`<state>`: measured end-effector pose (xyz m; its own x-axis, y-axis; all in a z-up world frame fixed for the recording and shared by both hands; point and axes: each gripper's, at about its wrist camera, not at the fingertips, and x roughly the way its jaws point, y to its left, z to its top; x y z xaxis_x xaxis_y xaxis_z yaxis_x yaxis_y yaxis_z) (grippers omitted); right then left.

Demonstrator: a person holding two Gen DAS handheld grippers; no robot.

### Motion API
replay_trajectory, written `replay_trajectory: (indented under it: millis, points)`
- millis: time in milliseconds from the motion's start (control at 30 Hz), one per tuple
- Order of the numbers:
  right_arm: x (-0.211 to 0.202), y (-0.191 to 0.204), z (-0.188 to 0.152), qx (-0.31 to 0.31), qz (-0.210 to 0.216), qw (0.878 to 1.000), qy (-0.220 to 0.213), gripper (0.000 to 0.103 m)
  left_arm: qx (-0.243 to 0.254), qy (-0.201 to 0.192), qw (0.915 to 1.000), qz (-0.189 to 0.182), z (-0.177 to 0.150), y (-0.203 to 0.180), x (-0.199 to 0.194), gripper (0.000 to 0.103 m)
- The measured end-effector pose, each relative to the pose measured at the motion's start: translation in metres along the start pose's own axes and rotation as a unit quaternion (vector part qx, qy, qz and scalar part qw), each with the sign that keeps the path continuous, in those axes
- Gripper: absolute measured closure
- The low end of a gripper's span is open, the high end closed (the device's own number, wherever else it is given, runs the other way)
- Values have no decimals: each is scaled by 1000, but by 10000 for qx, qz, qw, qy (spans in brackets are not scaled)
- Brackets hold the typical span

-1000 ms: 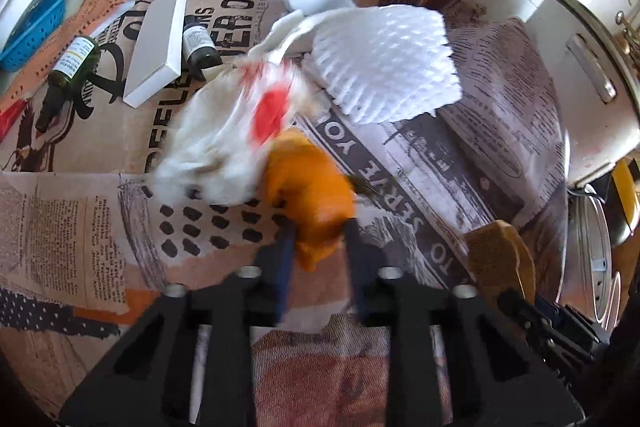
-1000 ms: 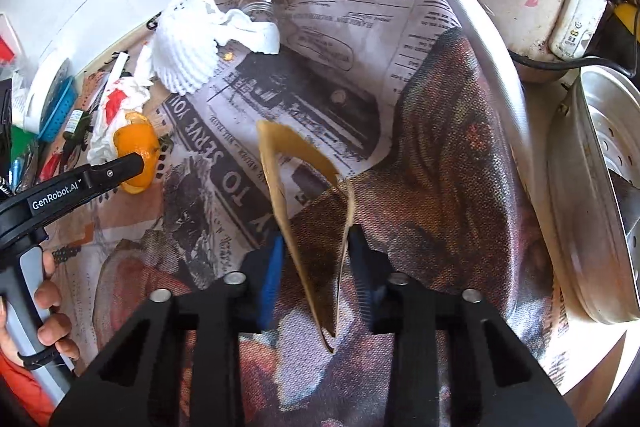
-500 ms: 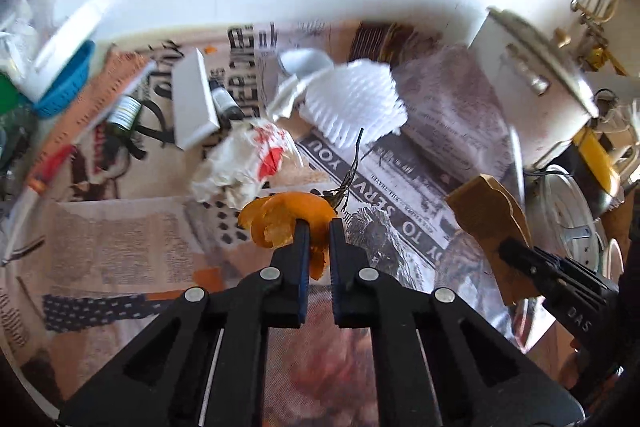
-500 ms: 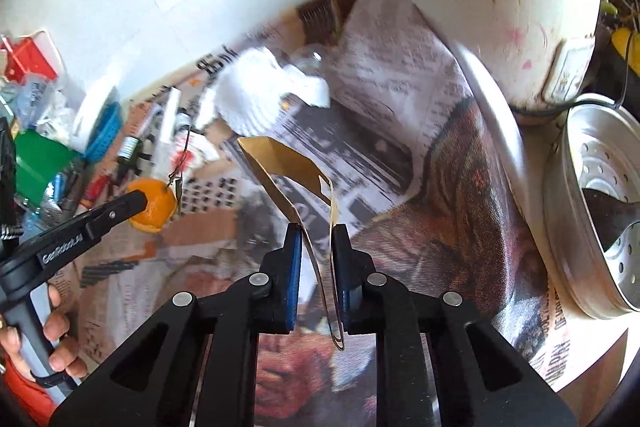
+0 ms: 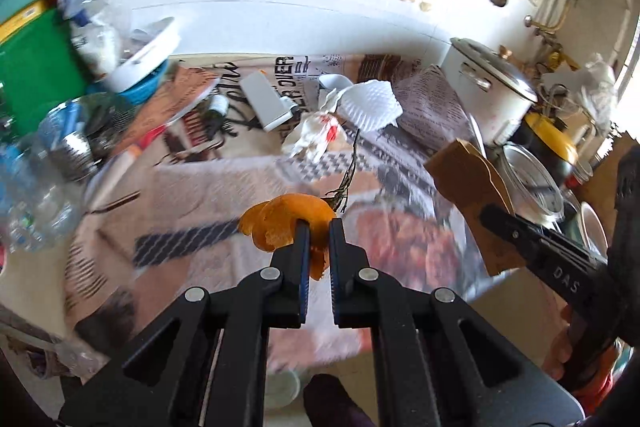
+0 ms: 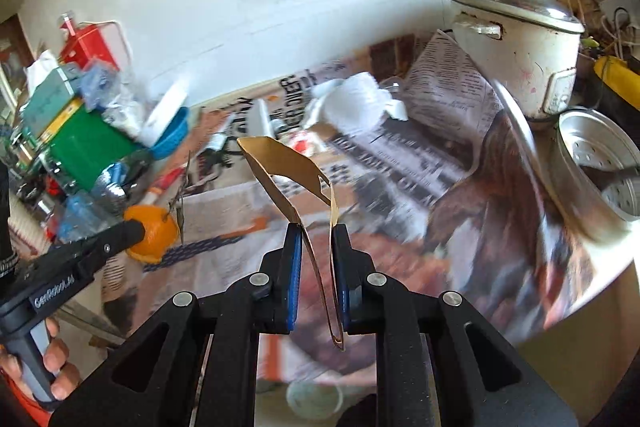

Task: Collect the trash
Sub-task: 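Carry the orange peel and paper strip down over the white floor bucket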

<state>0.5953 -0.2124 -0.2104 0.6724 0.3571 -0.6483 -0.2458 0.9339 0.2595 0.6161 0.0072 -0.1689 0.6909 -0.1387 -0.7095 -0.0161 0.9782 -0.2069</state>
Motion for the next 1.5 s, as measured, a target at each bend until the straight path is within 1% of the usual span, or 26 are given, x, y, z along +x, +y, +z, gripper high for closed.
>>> replay_trajectory:
  millis: [67, 233, 367, 600, 700, 800, 933, 1033, 1067, 1100, 1133, 1200, 1267, 1333, 1400, 1433, 1500]
  points:
    - [-17, 19, -19, 14, -47, 9999, -140, 89, 141, -39, 9999, 10, -19, 11, -21, 96]
    - [-47, 57, -60, 110, -151, 9995, -244, 89, 403, 14, 9992, -18, -64, 35, -67, 96]
    - [-65, 80, -87, 133, -204, 9995, -216, 89, 511, 148, 9986, -32, -93, 45, -89, 97]
    - [-80, 100, -120, 19, -196, 9998, 61, 89, 396, 507, 9978, -124, -135, 50, -106, 102]
    - [-77, 98, -134, -19, -151, 9997, 185, 89, 333, 556, 9978, -159, -153, 46, -104, 103]
    - [-66, 90, -151, -19, -85, 9992, 391, 89, 178, 715, 9973, -65, -173, 46, -87, 103]
    - [-43, 73, -175, -129, -104, 9974, 697, 89, -49, 1025, 9942, 320, -205, 54, -47, 102]
    - [-23, 59, -193, -200, -76, 9954, 937, 89, -255, 1209, 9911, 498, -225, 62, -23, 100]
    - [-18, 56, -198, -229, -78, 9947, 1004, 89, -328, 1285, 9897, 544, -233, 64, -14, 96]
    - [-11, 52, -204, -267, -76, 9937, 1085, 89, -369, 1330, 9886, 605, -240, 66, -8, 88]
    - [-5, 49, -211, -299, -66, 9928, 1162, 89, -405, 1359, 9877, 656, -246, 68, -2, 84]
    - [10, 43, -223, -331, -26, 9907, 1318, 89, -485, 1417, 9861, 725, -260, 71, 10, 66]
    - [27, 37, -236, -305, 30, 9886, 1471, 87, -540, 1453, 9850, 760, -272, 74, 22, 55]
    - [49, 33, -252, -315, 42, 9860, 1638, 87, -611, 1479, 9839, 802, -286, 79, 36, 51]
    - [74, 31, -270, -344, 51, 9832, 1794, 86, -694, 1543, 9822, 817, -299, 86, 51, 43]
    - [86, 30, -280, -349, 63, 9815, 1879, 86, -739, 1559, 9814, 836, -307, 90, 59, 42]
    - [111, 27, -301, -344, 101, 9788, 2016, 86, -793, 1577, 9805, 861, -321, 99, 74, 35]
